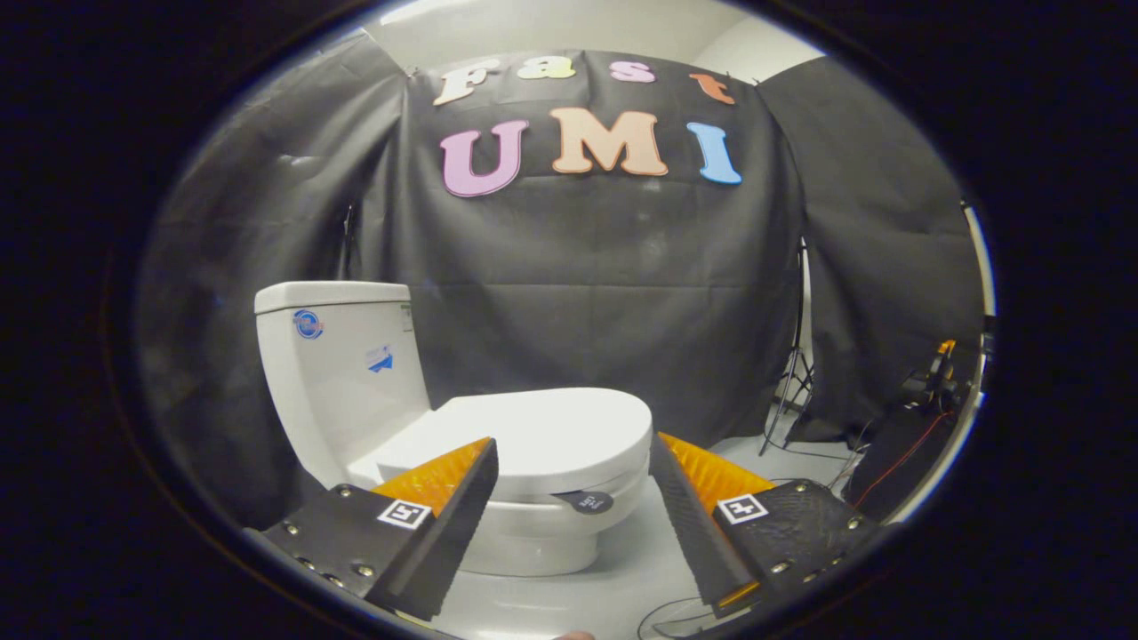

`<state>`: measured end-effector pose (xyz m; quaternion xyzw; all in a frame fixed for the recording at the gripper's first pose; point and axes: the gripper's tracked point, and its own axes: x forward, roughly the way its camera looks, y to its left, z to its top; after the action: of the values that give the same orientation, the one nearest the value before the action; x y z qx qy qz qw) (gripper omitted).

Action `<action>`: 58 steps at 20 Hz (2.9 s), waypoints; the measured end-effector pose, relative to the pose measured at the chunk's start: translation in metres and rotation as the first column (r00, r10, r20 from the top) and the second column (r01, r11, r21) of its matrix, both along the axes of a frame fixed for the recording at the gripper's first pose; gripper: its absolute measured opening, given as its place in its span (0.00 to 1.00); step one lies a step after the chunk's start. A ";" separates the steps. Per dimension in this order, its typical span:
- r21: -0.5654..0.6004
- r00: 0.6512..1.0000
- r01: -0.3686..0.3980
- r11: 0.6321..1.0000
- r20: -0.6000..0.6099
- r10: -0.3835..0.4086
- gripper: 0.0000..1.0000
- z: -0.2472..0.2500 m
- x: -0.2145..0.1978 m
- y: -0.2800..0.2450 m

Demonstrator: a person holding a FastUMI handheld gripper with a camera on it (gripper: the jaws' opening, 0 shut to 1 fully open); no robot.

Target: Open the toilet lid.

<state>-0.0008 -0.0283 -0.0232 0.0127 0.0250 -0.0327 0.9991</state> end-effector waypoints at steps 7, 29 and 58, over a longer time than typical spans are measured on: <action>0.090 1.000 0.028 0.996 -0.005 -0.027 1.00 -0.015 0.006 -0.006; 0.679 0.996 0.085 0.730 -0.051 -0.068 1.00 -0.103 0.109 0.003; 0.961 0.974 0.215 0.171 -0.199 -0.106 0.01 -0.156 0.118 -0.011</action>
<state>0.1167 -0.0397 -0.1797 0.6453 0.0812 -0.1147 0.7509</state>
